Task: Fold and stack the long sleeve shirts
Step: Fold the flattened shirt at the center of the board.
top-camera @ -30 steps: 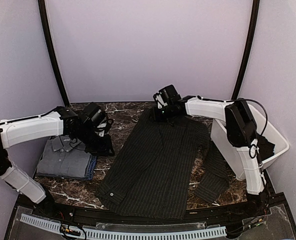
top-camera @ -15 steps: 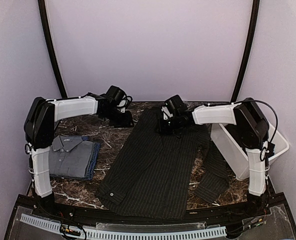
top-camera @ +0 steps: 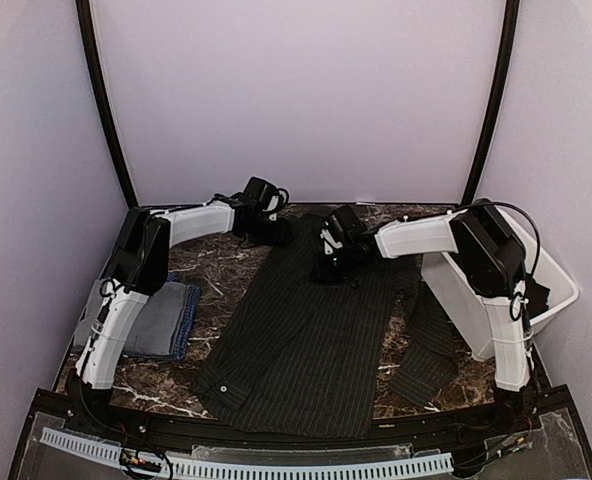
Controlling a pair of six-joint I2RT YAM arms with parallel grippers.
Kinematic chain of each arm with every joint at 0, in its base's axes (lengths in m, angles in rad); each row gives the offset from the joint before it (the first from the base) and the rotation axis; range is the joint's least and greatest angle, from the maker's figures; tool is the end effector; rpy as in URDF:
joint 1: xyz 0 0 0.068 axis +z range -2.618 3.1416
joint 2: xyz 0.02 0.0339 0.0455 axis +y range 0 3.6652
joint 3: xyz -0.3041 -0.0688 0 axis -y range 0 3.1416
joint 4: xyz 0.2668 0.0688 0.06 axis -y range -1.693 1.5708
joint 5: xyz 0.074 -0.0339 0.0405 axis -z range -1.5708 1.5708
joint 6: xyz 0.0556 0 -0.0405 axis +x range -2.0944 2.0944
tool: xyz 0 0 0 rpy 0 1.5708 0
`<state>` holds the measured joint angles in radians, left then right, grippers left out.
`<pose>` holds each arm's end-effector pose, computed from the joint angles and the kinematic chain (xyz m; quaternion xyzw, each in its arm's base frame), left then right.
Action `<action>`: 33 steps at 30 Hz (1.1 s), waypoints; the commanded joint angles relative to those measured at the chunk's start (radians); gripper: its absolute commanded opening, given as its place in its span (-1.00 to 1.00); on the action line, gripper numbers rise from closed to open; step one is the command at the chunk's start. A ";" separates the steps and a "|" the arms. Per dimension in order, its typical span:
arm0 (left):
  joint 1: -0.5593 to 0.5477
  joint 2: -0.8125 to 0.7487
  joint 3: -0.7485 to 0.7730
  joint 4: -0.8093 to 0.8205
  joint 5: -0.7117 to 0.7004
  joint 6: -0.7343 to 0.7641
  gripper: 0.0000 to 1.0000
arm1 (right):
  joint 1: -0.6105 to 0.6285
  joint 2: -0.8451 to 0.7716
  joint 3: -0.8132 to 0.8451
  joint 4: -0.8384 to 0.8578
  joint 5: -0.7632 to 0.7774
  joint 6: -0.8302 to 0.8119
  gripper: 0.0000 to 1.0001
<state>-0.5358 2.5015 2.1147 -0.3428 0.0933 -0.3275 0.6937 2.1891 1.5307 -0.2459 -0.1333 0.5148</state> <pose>0.5391 -0.3261 0.1638 0.1137 0.9049 -0.2093 0.3526 0.3980 0.3406 0.1440 -0.1059 0.9372 0.2372 0.2328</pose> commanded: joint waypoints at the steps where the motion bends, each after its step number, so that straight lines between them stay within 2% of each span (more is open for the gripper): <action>1: 0.006 0.054 0.096 -0.021 -0.077 -0.020 0.13 | 0.016 0.004 0.011 -0.070 0.043 -0.022 -0.48; 6: 0.018 0.082 0.106 -0.028 -0.176 -0.092 0.03 | 0.023 -0.030 0.032 -0.093 0.057 -0.050 -0.38; 10: 0.032 0.097 0.104 -0.022 -0.139 -0.114 -0.35 | 0.028 -0.057 0.051 -0.111 0.065 -0.063 -0.35; 13: 0.038 0.098 0.099 -0.016 -0.083 -0.115 -0.73 | 0.029 -0.086 0.055 -0.114 0.072 -0.063 -0.33; 15: 0.041 0.091 0.092 -0.015 -0.059 -0.110 -0.91 | 0.029 -0.106 0.058 -0.117 0.082 -0.065 -0.30; 17: 0.046 0.076 0.073 -0.013 -0.059 -0.109 -1.00 | 0.029 -0.129 0.057 -0.119 0.096 -0.066 -0.27; 26: 0.097 -0.070 -0.148 0.096 0.011 -0.137 -1.00 | 0.029 -0.218 -0.020 -0.102 0.147 -0.065 -0.13; 29: 0.097 -0.084 -0.164 0.095 0.056 -0.108 -0.99 | 0.029 -0.226 -0.041 -0.093 0.150 -0.061 -0.11; 33: 0.098 -0.089 -0.168 0.078 0.156 -0.106 -0.67 | 0.028 -0.232 -0.059 -0.082 0.146 -0.056 -0.10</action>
<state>-0.4374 2.4722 1.9736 -0.2314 0.1452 -0.4465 0.7136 1.9781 1.4990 -0.3523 -0.0025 0.4538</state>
